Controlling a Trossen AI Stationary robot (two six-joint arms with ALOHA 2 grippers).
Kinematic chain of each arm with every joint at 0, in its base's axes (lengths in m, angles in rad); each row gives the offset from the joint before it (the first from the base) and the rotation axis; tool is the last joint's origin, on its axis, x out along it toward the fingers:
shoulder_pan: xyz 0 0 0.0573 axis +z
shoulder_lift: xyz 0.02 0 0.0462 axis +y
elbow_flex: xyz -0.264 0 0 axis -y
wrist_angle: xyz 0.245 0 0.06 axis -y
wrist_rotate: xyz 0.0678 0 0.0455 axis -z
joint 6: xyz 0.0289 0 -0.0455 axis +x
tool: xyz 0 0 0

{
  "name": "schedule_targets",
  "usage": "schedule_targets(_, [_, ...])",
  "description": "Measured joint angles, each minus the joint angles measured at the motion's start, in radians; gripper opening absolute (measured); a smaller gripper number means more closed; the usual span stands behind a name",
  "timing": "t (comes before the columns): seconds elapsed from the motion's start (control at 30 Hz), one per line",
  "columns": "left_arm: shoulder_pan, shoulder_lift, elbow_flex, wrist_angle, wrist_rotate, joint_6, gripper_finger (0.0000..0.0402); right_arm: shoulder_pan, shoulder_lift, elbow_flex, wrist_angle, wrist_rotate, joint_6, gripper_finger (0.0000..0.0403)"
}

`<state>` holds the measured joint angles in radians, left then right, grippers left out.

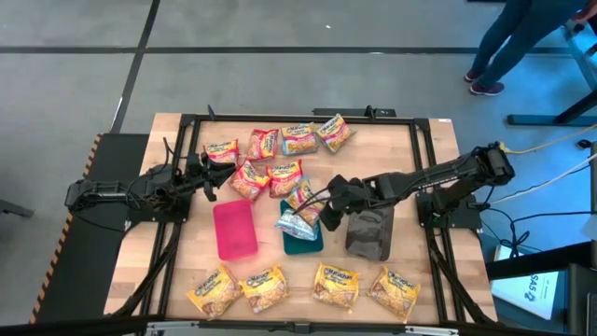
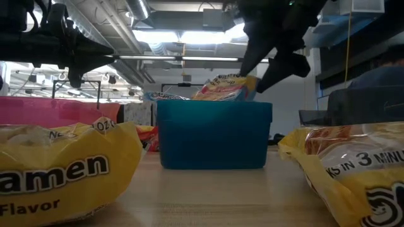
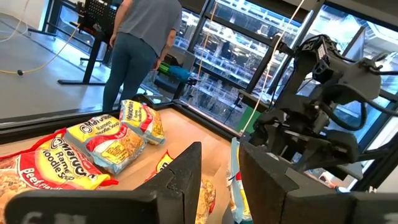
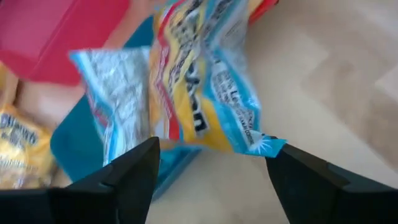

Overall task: Sort Maruchan noodles
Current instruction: Put the blue noodle pack into the blue bin

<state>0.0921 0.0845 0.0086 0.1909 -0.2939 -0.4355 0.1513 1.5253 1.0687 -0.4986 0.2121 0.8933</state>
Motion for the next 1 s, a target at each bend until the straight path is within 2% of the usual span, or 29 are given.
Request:
schedule_targets(0.2, [0.0,0.0,0.0,0.0,0.0,0.0,0.0102,-0.072,0.0,0.0,0.008,-0.032,-0.006,0.0278])
schedule_targets(0.5, [0.0,0.0,0.0,0.0,0.0,0.0,0.0102,-0.134,0.0,0.0,0.055,-0.277,-0.08,0.0243])
schedule_targets(0.67, [0.0,0.0,0.0,0.0,0.0,0.0,0.0102,-0.132,0.003,0.0,0.056,-0.297,-0.089,0.0237])
schedule_targets(1.0, [0.0,0.0,0.0,0.001,-0.003,-0.003,0.0102,-0.132,0.092,0.0,0.088,-0.304,-0.082,0.0236])
